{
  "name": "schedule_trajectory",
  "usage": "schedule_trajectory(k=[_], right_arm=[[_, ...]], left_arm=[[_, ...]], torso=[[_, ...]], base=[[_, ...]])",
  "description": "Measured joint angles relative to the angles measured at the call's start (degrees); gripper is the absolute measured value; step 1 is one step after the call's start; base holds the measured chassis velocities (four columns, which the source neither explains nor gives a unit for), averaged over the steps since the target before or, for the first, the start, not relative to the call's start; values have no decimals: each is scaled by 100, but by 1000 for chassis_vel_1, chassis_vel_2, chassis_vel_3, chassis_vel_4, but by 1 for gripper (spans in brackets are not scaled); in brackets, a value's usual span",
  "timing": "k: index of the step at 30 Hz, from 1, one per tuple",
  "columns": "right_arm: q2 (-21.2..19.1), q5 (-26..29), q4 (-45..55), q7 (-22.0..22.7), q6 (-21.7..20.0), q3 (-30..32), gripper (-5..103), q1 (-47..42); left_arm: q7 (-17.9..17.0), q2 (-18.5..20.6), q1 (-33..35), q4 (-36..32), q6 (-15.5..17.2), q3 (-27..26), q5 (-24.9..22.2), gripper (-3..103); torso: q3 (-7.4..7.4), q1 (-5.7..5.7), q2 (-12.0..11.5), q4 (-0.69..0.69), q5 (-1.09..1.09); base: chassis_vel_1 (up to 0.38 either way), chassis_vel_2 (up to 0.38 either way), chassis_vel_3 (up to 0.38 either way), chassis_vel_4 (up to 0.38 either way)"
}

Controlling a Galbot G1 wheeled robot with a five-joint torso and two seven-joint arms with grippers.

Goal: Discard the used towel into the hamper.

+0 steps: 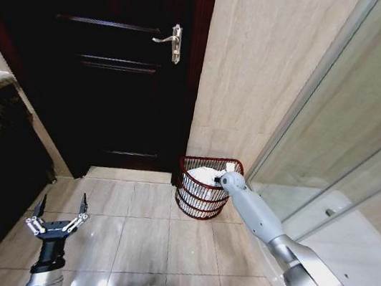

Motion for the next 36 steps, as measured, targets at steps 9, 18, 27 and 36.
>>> schedule_trajectory(k=[9,18,27,36], right_arm=[[-392,27,1101,331,371,244,49,-15],[-807,254,1901,531,474,464,77,-234],[-1311,80,2910,464,1516,697,100,-940],[-1474,-2554,3981,-543,3461,1655,100,-2860]], left_arm=[[29,0,45,-48,19,50,18,100],[34,0,264,-227,250,139,55,100],[-88,0,254,-416,409,97,169,100],[-242,0,-22,-471,806,-55,33,100]], torso=[[0,0,-1,2,1],[-1,0,-1,1,1],[-1,0,-1,1,0],[-1,0,-1,1,1]], base=[[0,0,0,0],[0,0,0,0],[0,0,0,0],[0,0,0,0]])
